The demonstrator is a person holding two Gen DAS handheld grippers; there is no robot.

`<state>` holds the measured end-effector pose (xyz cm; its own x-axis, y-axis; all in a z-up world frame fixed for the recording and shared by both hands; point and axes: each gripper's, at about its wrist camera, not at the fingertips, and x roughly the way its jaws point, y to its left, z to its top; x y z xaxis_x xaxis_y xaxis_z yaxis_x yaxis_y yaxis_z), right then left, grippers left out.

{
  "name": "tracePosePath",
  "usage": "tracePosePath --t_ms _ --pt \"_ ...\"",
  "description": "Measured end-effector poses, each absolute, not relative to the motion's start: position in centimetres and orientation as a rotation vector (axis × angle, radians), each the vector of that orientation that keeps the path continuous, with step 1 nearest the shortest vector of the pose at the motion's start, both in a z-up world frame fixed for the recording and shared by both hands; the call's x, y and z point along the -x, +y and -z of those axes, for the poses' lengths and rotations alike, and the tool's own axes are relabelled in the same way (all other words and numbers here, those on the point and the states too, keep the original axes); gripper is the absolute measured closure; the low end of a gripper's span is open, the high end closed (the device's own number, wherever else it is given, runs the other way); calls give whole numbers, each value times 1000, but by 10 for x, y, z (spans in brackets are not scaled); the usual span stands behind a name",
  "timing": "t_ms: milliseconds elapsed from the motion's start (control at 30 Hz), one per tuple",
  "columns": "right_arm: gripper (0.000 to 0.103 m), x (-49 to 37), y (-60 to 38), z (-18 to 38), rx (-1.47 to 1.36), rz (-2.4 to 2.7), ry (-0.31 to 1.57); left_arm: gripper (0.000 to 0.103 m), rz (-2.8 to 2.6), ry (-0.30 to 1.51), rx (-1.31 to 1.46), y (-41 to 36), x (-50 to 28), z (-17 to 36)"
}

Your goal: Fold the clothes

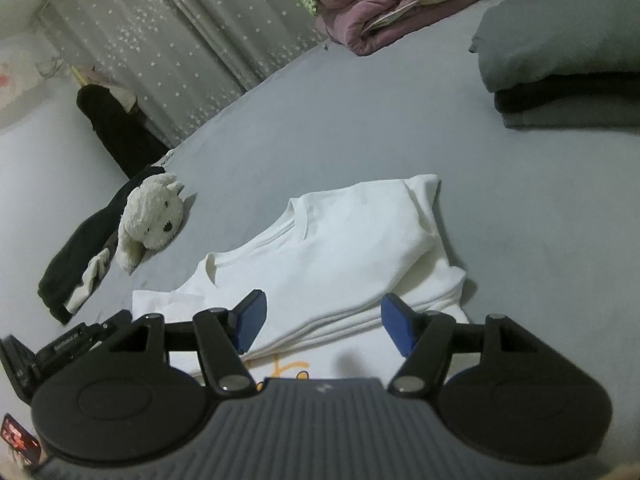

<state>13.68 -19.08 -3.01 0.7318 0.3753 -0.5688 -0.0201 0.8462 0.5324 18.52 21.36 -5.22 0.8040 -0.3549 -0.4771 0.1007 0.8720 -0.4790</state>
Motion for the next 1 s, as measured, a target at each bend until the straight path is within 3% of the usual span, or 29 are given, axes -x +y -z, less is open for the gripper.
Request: tracePosePath --t_ms 133,467,767,933,1000 --pt "35 -136 -189 32 -512 -229 730 58 218 609 350 197 -189 55" --pt "35 -137 -188 34 -485 -208 735 65 72 630 334 199 -201 65" --pt "35 -137 -218 23 -518 -137 645 64 73 592 317 200 -175 41" --pt "46 -145 -230 29 -549 -105 609 65 104 612 315 187 -153 37" --pt "57 -149 -227 32 -514 -98 601 65 112 621 303 181 -144 38"
